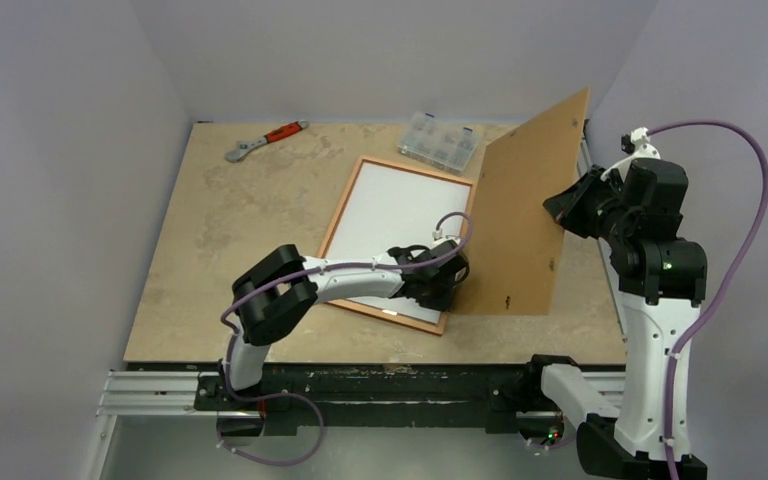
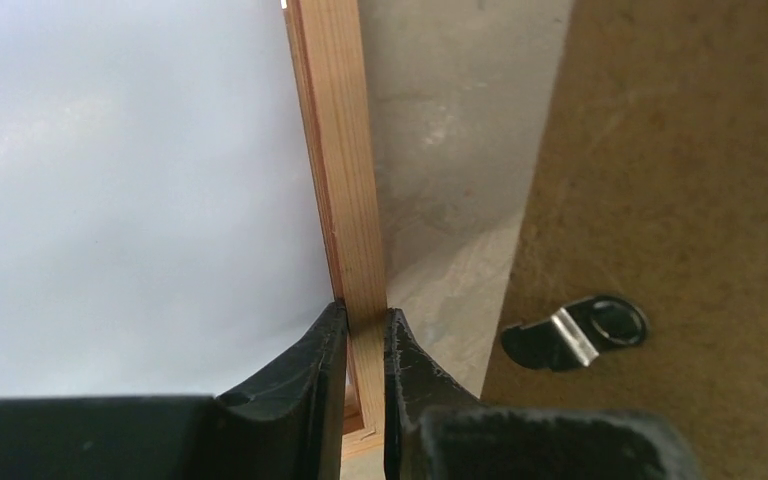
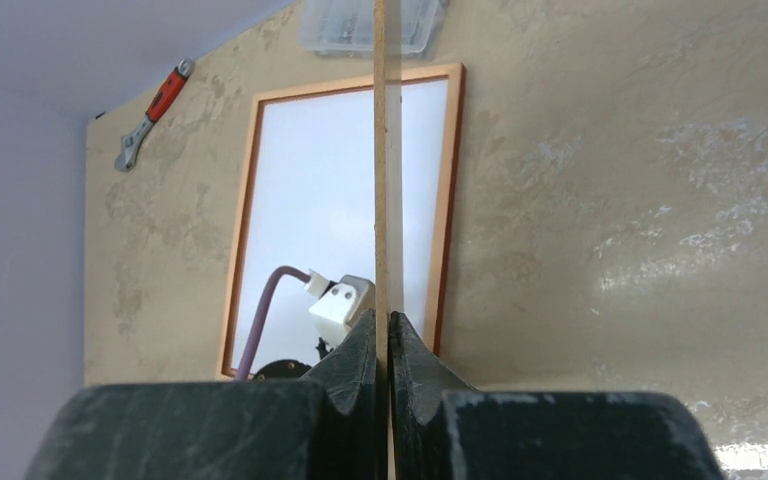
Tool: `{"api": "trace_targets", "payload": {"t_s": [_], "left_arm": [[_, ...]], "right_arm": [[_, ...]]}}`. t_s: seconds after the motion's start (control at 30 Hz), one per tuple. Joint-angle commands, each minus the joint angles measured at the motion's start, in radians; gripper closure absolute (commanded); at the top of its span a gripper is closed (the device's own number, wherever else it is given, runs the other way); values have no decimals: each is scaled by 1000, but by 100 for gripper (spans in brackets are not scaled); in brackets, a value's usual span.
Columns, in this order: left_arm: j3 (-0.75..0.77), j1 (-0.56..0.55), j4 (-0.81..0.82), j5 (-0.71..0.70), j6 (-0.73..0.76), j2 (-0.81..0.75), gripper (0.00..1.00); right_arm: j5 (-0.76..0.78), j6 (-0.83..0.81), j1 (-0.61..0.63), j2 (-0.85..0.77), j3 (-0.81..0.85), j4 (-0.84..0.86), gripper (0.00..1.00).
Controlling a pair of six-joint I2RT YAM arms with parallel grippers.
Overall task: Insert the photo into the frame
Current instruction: Move the photo frame to the center of the board.
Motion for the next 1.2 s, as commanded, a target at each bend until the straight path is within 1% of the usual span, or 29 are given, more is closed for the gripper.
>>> {"api": "trace_targets", "payload": {"t_s": [0.0,0.07,0.13,0.17,0.2,0.23,0.3,0.37,0.5,0.6,0.7,0.77,0.83,0.9,0.97,1.03,1.1,1.17], "left_arm": [[55,-45,93,46,-47,2,98],[59,-54,119,59,-66,-1,94],[57,-55,147,64,-78,-13,80],[47,-55,166,63,-83,-25,67],[38,-55,174,57,-85,-40,51],[26,-51,176,48,-81,-59,44],[-17,-33,183,45,-76,-104,35],[-87,3,206,56,-75,-165,30],[-264,99,252,70,-53,-345,24],[-372,167,242,66,-25,-472,23],[-473,264,220,89,-18,-590,23],[-526,337,172,80,-3,-670,23],[-563,425,91,47,20,-742,23],[-574,493,-14,-31,37,-799,23],[-570,547,-155,-116,41,-830,23],[-576,583,-211,-172,50,-837,23],[-587,608,-231,-204,53,-816,21],[-598,629,-196,-178,72,-772,20]], "right_arm": [[44,-10,11,4,89,60,100],[75,-17,20,12,113,44,100],[101,-22,33,13,128,35,100],[111,-25,37,13,134,31,100],[118,-27,41,14,136,28,100],[121,-29,44,13,139,27,100],[123,-29,47,11,136,26,100],[109,-28,49,8,124,33,100],[63,-21,48,1,89,57,100],[6,-10,48,-8,43,86,100],[-46,14,48,-29,-24,119,100],[-84,26,49,-38,-70,138,100],[-138,41,48,-46,-114,165,100],[-195,49,48,-53,-163,196,100],[-229,68,48,-58,-197,217,100],[-268,75,48,-59,-222,240,100],[-296,80,48,-55,-240,254,100],[-334,79,48,-51,-259,270,100]]}}
